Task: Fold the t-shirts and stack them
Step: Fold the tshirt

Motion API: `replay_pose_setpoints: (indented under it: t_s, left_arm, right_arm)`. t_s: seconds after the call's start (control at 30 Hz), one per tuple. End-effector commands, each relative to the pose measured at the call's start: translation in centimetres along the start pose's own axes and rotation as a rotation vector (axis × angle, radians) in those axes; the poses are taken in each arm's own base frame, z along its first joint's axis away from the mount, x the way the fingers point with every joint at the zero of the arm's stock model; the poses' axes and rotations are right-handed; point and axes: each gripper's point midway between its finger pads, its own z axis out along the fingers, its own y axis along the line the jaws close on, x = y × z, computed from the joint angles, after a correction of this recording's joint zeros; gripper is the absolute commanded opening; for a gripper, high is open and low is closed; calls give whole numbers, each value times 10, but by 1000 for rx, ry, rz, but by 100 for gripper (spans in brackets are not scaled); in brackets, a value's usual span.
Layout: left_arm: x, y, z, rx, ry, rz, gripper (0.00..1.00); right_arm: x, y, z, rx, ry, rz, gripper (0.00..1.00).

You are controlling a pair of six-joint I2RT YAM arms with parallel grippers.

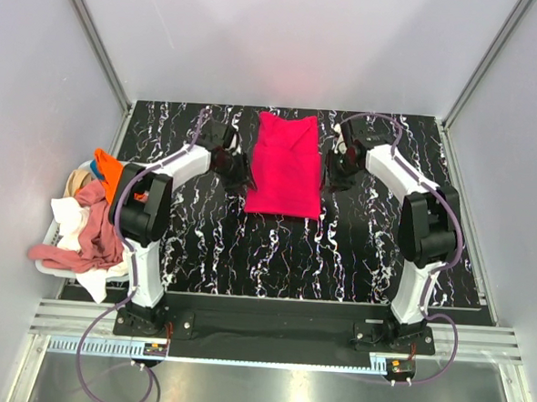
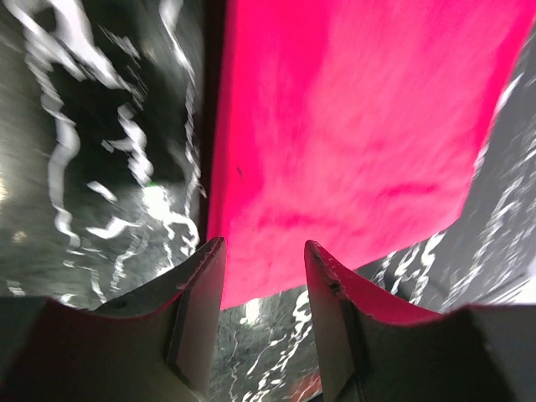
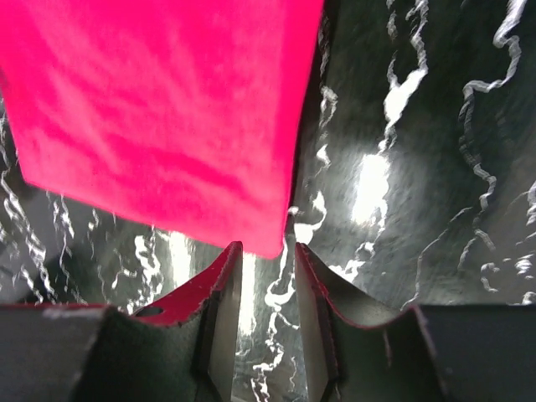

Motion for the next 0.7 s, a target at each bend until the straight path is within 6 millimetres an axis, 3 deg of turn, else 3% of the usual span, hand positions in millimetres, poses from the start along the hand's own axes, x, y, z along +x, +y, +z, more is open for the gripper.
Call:
replay_pose_setpoints:
  t_s: [0.0, 0.33, 0.47, 0.67]
  left_arm:
    - [5, -4, -1, 3, -8, 62, 46]
    - [4, 11, 3, -66, -29, 72, 45]
    - [13, 10, 15, -33, 23, 76, 44]
    - [15, 5, 15, 3, 37, 84, 40]
  right_arm:
    - [-2, 21, -7, -118, -48, -22, 38]
    - [14, 12, 25, -114, 22, 4, 37]
    - [20, 8, 29, -100, 32, 11, 37]
    - [32, 1, 31, -83, 43, 14, 36]
